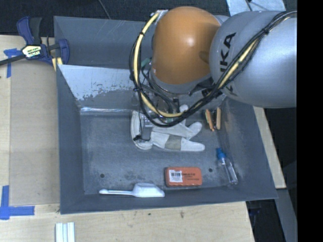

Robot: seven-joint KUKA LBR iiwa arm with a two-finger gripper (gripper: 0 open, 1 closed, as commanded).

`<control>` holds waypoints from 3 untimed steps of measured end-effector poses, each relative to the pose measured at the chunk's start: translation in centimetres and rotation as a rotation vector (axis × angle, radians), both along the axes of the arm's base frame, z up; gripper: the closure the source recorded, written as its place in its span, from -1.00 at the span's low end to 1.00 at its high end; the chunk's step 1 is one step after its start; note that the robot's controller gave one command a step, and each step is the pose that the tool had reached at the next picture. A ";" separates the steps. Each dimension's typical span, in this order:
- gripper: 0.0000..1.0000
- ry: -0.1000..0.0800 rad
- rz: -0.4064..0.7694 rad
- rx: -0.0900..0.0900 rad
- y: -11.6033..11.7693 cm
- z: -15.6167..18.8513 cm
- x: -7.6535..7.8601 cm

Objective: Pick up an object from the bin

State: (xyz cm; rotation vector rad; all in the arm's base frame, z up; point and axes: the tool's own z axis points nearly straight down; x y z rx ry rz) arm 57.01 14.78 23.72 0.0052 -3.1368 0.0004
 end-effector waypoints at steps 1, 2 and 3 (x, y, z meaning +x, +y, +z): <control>-1.00 -0.008 -0.003 0.002 -0.1 0.5 0.1; -1.00 -0.015 -0.010 0.004 -2.7 -3.8 0.9; -1.00 -0.009 -0.056 0.001 -4.0 -9.3 -0.3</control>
Offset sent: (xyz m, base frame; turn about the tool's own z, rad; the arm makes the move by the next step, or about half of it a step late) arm 0.0124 -0.0516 -0.0794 0.0220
